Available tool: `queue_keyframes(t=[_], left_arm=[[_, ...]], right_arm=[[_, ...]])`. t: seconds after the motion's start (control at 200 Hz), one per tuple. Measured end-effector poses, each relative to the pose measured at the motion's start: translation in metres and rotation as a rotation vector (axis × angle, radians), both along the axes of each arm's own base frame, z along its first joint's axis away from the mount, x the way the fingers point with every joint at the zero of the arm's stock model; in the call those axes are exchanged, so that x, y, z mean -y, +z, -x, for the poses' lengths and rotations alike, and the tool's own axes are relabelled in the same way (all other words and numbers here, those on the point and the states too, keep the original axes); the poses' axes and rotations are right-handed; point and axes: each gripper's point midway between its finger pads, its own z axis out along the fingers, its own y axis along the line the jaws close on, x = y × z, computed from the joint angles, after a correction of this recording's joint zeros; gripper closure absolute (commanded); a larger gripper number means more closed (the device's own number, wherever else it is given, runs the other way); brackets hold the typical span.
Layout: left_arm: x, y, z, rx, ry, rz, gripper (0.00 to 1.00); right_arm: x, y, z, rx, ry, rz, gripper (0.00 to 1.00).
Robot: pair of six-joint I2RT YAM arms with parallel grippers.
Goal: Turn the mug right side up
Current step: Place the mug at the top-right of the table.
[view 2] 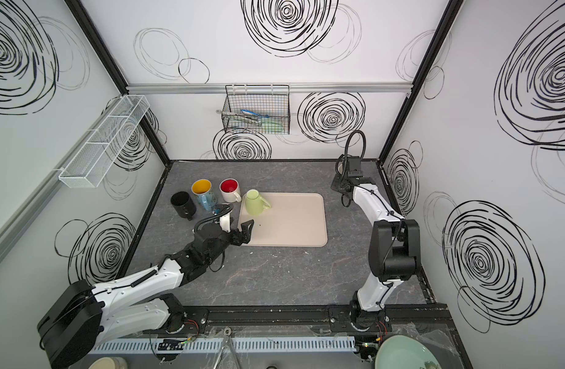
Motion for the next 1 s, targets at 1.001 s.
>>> queue_keyframes(t=[1.001], left_arm=[[0.001,-0.018,-0.002,-0.044,0.004,-0.038,0.04]], right_arm=[[0.007,-0.028,-0.033,-0.146,0.010,0.090,1.00]])
